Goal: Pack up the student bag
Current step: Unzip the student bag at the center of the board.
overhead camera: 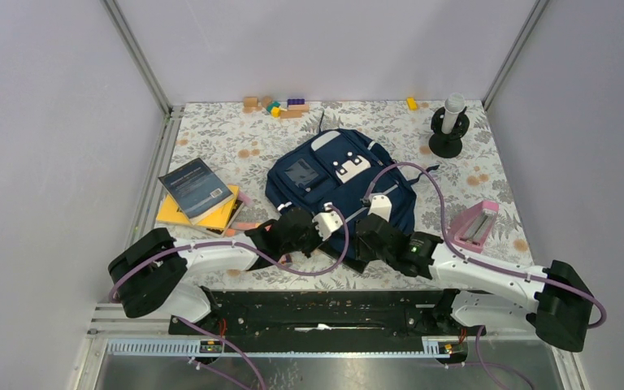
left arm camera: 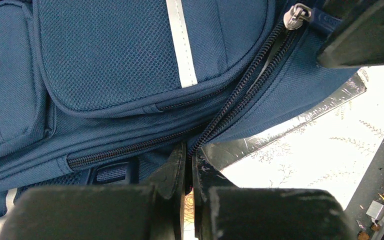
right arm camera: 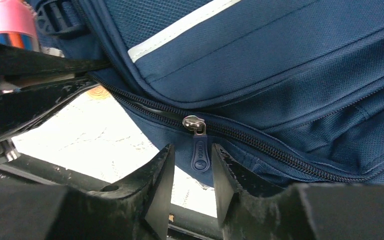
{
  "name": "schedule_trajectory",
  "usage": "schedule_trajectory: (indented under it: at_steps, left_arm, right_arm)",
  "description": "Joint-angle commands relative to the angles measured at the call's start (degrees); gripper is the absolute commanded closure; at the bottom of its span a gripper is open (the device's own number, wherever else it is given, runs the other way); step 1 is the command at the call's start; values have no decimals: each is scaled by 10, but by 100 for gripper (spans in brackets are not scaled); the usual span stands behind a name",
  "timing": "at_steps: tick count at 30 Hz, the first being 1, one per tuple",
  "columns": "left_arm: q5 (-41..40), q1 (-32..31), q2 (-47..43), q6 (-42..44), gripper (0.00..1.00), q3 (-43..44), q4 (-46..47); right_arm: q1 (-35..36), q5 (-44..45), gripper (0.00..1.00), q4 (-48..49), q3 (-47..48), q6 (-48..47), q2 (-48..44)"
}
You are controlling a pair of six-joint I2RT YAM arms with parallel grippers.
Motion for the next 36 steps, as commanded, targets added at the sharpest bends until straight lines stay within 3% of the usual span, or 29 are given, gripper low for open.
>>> schedule_trajectory:
  at_steps: [1, 12, 17, 22, 30, 36]
  left_arm:
    - [-27, 3, -28, -12, 100, 0, 44]
    - [-46, 3, -33, -14, 100, -6, 52]
    - [-124, 22, -49, -32, 100, -19, 63]
    - [-130, 72, -92, -60, 100, -44, 75]
    - [-185, 115, -104, -81, 100, -43, 61]
    - [-134, 121, -114, -72, 100, -29, 50]
  right_arm:
    - [9, 78, 63, -23, 13, 27, 24]
    - [15, 157, 100, -47, 17, 50, 53]
    - [14, 206, 100, -134, 60, 56, 66]
    - [14, 257, 100, -198, 59, 67, 53]
    - [12, 255, 100, -199, 26, 87, 36]
    - [13, 208, 100, -138, 14, 42, 25]
